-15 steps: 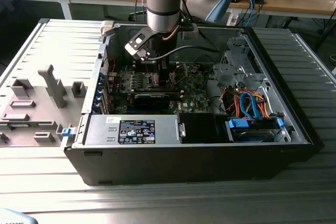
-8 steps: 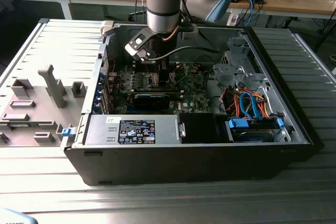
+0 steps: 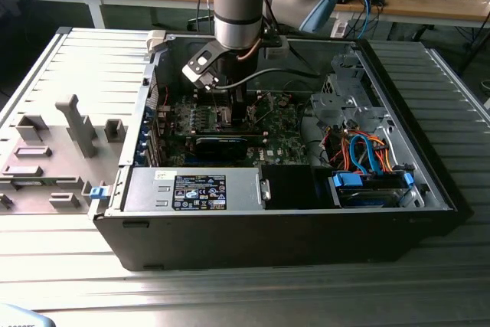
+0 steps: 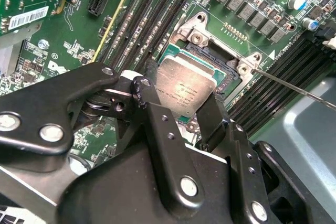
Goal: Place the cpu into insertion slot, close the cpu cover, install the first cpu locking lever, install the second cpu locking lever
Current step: 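Place the cpu into insertion slot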
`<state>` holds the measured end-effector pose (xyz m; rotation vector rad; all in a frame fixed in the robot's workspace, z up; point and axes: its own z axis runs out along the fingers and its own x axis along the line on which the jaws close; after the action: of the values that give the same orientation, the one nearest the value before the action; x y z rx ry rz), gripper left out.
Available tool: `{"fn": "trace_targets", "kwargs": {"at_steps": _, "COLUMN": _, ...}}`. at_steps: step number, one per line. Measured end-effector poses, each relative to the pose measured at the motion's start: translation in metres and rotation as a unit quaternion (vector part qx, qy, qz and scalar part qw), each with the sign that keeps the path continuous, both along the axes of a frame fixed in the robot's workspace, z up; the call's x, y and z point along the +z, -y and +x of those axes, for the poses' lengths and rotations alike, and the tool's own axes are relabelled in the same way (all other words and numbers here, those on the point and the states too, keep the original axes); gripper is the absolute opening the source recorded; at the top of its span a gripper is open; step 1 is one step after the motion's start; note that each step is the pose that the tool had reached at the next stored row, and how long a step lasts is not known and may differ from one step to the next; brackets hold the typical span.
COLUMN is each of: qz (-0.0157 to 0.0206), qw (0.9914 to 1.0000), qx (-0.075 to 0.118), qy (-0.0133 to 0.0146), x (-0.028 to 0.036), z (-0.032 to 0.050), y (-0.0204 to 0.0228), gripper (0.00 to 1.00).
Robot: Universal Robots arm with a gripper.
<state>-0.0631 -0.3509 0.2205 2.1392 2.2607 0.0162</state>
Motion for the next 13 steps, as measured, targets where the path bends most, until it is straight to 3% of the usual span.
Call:
{"fn": "trace_targets", "kwargs": {"at_steps": 6, "qz": 0.0000, "qw": 1.00000, "qx": 0.000, "qy": 0.0000, "x": -0.0017, "z": 0.0000, "y": -0.0005, "gripper": 0.54}}
{"fn": "trace_targets", "kwargs": {"at_steps": 10, "qz": 0.0001, "qw": 1.00000, "qx": 0.000, "qy": 0.0000, "x": -0.0037, "z": 0.0000, "y": -0.0056, "gripper": 0.54}}
{"fn": "trace_targets", "kwargs": {"at_steps": 13, "qz": 0.0000, "qw": 1.00000, "qx": -0.002, "qy": -0.0001, "x": -0.0083, "z": 0.0000, "y": -0.0123, "gripper": 0.54}}
